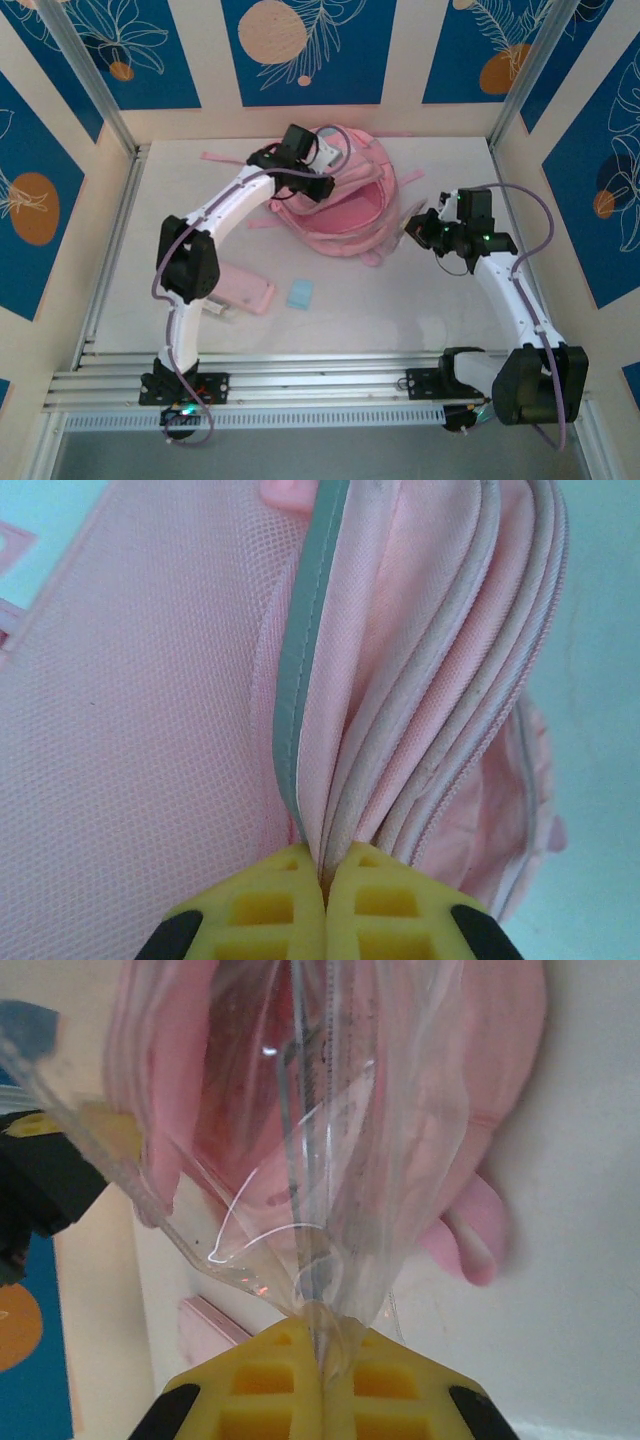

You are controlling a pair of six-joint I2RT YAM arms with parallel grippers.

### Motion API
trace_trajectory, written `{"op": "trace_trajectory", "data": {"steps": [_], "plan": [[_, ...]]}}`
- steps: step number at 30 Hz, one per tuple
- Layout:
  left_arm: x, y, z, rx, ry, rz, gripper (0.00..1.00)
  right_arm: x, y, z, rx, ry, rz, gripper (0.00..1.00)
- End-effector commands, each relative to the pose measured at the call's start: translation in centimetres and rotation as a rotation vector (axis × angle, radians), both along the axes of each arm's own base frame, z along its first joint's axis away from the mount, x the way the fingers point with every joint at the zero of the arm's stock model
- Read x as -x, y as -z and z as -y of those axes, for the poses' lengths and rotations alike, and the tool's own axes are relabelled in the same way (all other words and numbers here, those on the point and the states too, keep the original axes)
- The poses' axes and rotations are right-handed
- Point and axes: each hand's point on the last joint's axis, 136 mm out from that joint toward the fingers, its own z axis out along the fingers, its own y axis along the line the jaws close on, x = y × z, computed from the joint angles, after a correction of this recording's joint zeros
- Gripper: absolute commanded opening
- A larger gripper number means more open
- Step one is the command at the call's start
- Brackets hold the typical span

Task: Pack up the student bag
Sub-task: Open the student bag at the top-center of the table, then place the loose stationery in the student bag.

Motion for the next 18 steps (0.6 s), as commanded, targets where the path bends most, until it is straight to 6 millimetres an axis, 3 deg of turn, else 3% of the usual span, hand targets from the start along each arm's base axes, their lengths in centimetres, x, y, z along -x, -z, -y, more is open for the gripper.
{"op": "trace_trajectory", "data": {"steps": [1, 6, 12, 18], "plan": [[-0.4, -5.8, -0.1, 0.174, -0.028, -0.003, 0.0, -2.7, -1.1, -1.6, -0.095, 0.027, 0.053, 0.0], [-1.0, -7.0, 0.4, 0.246, -0.031, -0.031, 0.0, -7.1, 0.2, -4.3, -0.13, 0.079, 0.029, 0.0], [-1.5, -8.7, 0.5, 0.293, -0.046, -0.013, 0.0, -12.8, 0.9, -10.7, -0.232, 0.018, 0.064, 0.0], [-1.8, -9.2, 0.4, 0.319, -0.063, -0.019, 0.0, -17.8, 1.9, -15.4, -0.379, 0.017, 0.138, 0.0]]}}
